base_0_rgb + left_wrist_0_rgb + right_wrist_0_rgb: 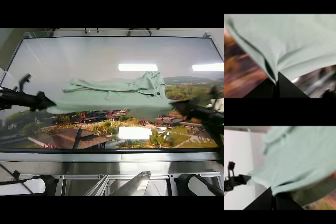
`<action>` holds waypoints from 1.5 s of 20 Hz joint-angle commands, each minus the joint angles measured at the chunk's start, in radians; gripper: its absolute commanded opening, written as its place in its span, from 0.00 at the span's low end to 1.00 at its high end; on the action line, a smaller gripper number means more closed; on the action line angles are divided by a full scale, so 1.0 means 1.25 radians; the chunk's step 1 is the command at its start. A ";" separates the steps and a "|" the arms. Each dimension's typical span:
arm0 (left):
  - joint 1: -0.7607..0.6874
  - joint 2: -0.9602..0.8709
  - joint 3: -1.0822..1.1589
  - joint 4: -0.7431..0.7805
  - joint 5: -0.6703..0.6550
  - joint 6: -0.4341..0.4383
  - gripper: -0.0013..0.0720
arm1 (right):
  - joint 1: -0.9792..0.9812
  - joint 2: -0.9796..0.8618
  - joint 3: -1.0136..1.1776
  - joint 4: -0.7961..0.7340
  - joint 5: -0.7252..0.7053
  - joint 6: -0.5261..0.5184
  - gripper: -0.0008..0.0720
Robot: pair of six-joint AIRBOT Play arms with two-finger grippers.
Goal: Fold the shirts.
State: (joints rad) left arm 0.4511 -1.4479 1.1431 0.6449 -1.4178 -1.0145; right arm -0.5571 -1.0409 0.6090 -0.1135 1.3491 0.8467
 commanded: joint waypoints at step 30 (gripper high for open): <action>-0.079 -0.370 0.383 -0.113 0.006 0.122 0.04 | 0.361 -0.587 0.563 -0.023 -0.265 -0.093 0.04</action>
State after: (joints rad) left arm 0.3599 -1.7344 1.5597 0.4255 -1.4261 -0.8474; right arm -0.1310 -1.5890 1.3190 -0.2611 1.0641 0.8051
